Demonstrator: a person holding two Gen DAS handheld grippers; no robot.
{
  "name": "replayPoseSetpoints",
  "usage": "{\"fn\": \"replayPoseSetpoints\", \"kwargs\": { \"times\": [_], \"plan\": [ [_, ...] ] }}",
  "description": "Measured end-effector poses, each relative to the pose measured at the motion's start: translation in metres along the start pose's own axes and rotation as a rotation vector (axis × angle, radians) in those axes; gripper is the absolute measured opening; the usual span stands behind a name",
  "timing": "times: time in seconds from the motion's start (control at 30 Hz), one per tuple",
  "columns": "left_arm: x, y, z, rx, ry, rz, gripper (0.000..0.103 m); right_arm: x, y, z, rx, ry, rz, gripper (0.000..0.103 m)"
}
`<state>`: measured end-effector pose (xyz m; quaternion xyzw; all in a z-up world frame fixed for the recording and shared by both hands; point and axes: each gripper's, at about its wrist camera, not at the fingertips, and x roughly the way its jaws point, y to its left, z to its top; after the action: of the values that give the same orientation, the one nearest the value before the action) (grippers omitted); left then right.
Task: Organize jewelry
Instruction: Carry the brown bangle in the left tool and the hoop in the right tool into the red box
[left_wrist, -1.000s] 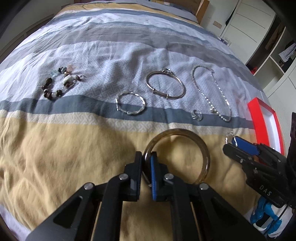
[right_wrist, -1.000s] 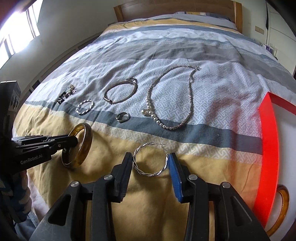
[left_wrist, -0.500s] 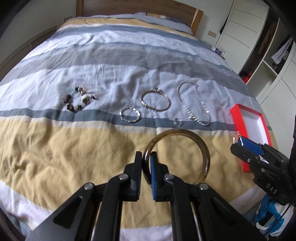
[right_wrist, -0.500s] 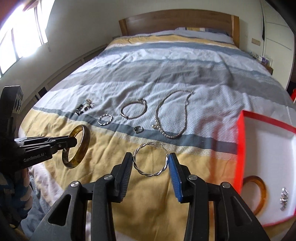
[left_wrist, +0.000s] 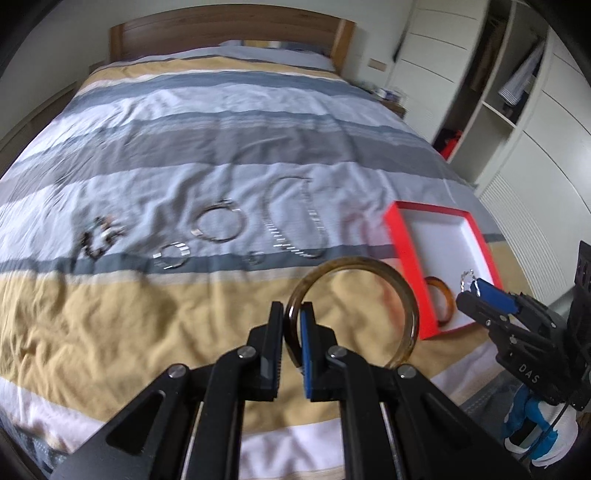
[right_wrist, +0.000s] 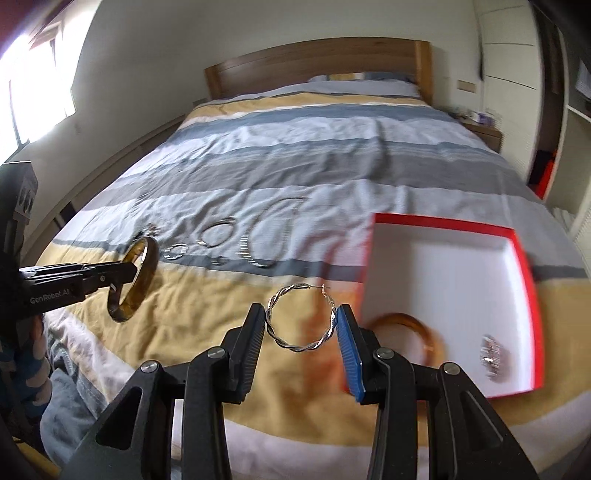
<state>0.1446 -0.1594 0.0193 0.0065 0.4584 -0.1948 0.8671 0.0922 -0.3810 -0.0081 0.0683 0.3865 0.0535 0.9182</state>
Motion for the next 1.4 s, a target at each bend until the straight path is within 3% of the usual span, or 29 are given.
{"fn": "replayPoseSetpoints", "kwargs": {
  "times": [0.4, 0.63, 0.93, 1.4],
  "plan": [
    [0.065, -0.115, 0.032, 0.175, 0.063, -0.077, 0.008, 0.005, -0.097, -0.008, 0.076, 0.030, -0.110, 0.040],
    [0.115, -0.163, 0.043, 0.286, 0.103, -0.065, 0.008, 0.026, -0.136, -0.014, 0.080, 0.075, -0.129, 0.039],
    [0.169, -0.189, 0.047, 0.374, 0.164, -0.026, 0.008, 0.056, -0.161, -0.021, 0.067, 0.137, -0.099, 0.040],
    [0.198, -0.195, 0.051, 0.402, 0.200, 0.043, 0.010, 0.068, -0.150, -0.025, -0.082, 0.225, -0.147, 0.040]
  ]
}}
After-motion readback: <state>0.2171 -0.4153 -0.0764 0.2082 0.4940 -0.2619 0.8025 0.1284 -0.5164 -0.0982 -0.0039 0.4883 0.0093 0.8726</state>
